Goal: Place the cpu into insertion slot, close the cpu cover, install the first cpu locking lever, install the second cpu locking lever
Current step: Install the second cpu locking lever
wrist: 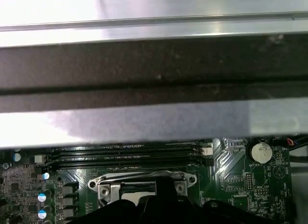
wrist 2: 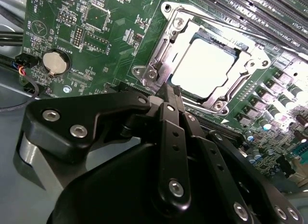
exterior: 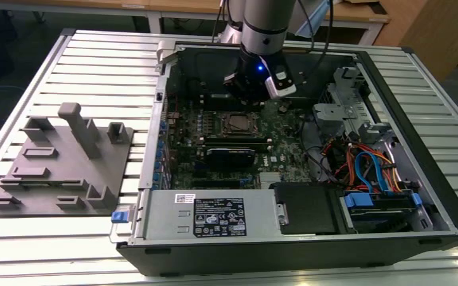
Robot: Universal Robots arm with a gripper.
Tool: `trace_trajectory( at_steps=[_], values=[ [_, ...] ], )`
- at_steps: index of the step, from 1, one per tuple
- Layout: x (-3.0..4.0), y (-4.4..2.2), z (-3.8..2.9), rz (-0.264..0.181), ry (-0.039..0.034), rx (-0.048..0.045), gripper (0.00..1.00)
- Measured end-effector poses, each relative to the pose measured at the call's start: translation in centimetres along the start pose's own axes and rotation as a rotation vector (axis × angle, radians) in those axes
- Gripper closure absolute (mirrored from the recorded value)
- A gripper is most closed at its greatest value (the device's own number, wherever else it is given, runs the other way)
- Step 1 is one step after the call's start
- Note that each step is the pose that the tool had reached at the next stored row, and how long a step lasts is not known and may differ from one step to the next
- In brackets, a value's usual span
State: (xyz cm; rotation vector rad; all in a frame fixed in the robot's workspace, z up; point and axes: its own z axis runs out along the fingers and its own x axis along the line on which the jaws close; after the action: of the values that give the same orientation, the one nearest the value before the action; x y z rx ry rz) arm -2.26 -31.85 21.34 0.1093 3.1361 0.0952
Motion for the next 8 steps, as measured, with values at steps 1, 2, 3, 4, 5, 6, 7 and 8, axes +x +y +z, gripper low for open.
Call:
trace_trajectory(
  at_steps=[1, 2, 3, 4, 5, 6, 7, 8],
  values=[
    [0.0, -0.03, 0.0, 0.0, 0.0, 0.0, 0.9],
    [0.0, -0.07, 0.0, 0.0, 0.0, 0.0, 0.9],
    [0.0, -0.07, 0.0, 0.0, -0.0001, -0.0001, 0.9],
    [0.0, -0.07, 0.0, 0.0, 0.0, 0.0, 0.9],
    [-0.01, -0.08, 0.0, 0.0, 0.0, 0.0, 0.9],
    [-0.01, -0.08, -0.01, 0.0, 0.0, 0.0001, 0.9],
    [-0.01, -0.08, 0.0, 0.0, 0.0, 0.0, 0.9],
    [0.0, -0.08, 0.0, 0.0, 0.0, 0.0, 0.9]
  ],
)
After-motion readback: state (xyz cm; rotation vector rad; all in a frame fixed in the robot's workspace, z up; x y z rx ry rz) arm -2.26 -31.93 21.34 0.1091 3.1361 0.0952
